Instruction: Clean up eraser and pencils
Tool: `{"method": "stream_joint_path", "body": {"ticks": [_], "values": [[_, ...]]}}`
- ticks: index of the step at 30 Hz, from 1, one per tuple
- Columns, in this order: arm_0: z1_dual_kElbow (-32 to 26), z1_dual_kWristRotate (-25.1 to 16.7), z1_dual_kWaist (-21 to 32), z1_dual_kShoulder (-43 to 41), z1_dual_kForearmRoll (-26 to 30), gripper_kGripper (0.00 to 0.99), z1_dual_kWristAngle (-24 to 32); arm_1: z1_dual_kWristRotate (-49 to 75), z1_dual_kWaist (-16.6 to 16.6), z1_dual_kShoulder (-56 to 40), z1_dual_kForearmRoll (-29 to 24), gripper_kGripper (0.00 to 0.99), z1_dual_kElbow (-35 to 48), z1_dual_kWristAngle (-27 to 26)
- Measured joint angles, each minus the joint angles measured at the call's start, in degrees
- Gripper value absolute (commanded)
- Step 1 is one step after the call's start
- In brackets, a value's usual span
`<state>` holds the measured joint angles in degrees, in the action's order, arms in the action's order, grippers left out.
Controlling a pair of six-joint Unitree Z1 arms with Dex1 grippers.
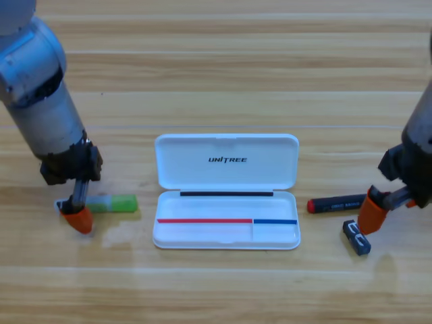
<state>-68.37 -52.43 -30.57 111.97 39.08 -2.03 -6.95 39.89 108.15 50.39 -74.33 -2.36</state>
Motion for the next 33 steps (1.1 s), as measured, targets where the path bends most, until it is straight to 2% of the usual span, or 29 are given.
{"method": "stream_joint_path", "body": {"ticks": [4, 18, 24, 26, 29, 32, 33], "values": [[2.32, 0.0, 0.2, 0.01, -2.87, 0.988, 0.0, -1.3, 0.97, 2.34, 0.0, 0.827, -0.75, 0.0], [4.5, -0.17, 0.45, 0.05, -5.92, 0.99, 0.01, -1.67, 1.94, 9.4, -1.12, 0.808, -2.93, 0.0], [4.81, -1.05, 0.88, 0.05, -7.44, 0.99, 0.13, -1.67, 1.95, 10.41, -1.21, 0.563, -3.14, 0.0], [4.85, -1.37, 1.07, 0.06, -7.62, 0.989, 0.21, -1.66, 1.98, 10.99, -1.29, 0.448, -3.51, -0.01], [4.88, -1.75, 1.33, 0.2, -7.86, 0.983, 0.46, -1.42, 1.98, 11.33, -1.42, 0.224, -4.19, -0.16], [4.88, -2.25, 1.69, 0.29, -8.12, 0.922, 0.84, -0.43, 1.98, 11.4, -1.54, 0.0, -4.24, -0.25], [4.88, -2.33, 1.77, 0.34, -8.3, 0.896, 0.9, 0.11, 1.98, 11.42, -1.54, 0.0, -4.24, -0.27]]}}
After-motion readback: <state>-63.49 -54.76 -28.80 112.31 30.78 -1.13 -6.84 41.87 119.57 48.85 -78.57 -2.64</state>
